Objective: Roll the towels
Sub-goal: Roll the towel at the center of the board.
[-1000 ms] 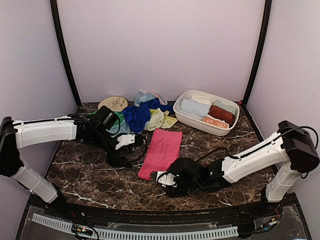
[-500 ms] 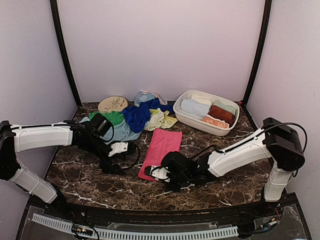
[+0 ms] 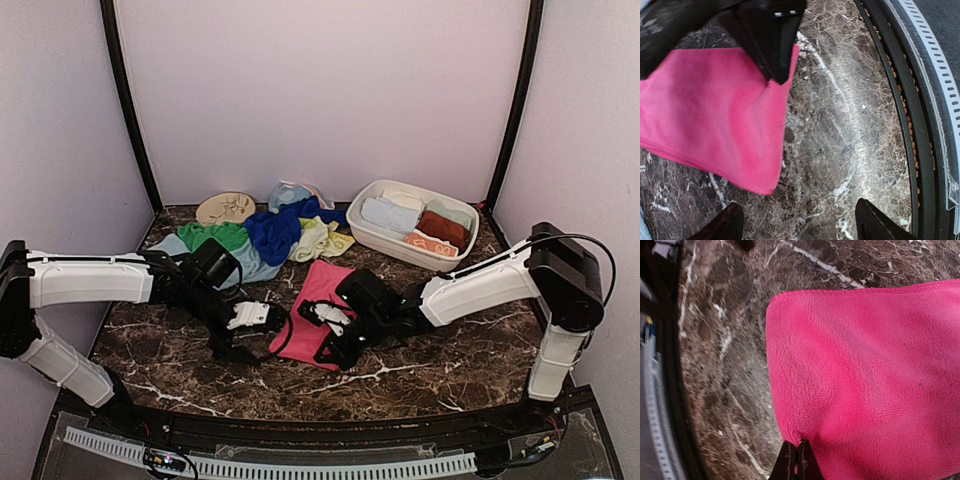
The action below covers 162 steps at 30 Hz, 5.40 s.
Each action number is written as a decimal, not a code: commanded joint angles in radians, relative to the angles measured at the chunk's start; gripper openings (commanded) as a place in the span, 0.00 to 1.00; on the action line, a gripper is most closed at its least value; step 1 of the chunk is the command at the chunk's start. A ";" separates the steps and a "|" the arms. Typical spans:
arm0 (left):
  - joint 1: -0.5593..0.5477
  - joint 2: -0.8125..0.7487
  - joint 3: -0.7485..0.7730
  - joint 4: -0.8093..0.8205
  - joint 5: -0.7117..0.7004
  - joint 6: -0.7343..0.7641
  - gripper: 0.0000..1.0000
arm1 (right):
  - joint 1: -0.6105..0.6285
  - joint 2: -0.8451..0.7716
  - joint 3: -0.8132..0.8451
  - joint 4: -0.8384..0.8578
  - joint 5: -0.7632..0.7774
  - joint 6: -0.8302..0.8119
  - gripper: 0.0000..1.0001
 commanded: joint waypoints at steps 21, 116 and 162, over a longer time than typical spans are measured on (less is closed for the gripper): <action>-0.169 0.213 0.109 0.140 -0.103 0.070 0.59 | -0.186 0.083 -0.142 0.417 -0.560 0.567 0.00; 0.021 0.666 0.487 -0.389 0.205 -0.189 0.15 | 0.263 0.005 -0.125 0.230 0.519 -0.249 0.11; -0.197 0.244 0.192 0.023 -0.165 0.035 0.59 | -0.184 0.123 -0.110 0.275 -0.511 0.496 0.00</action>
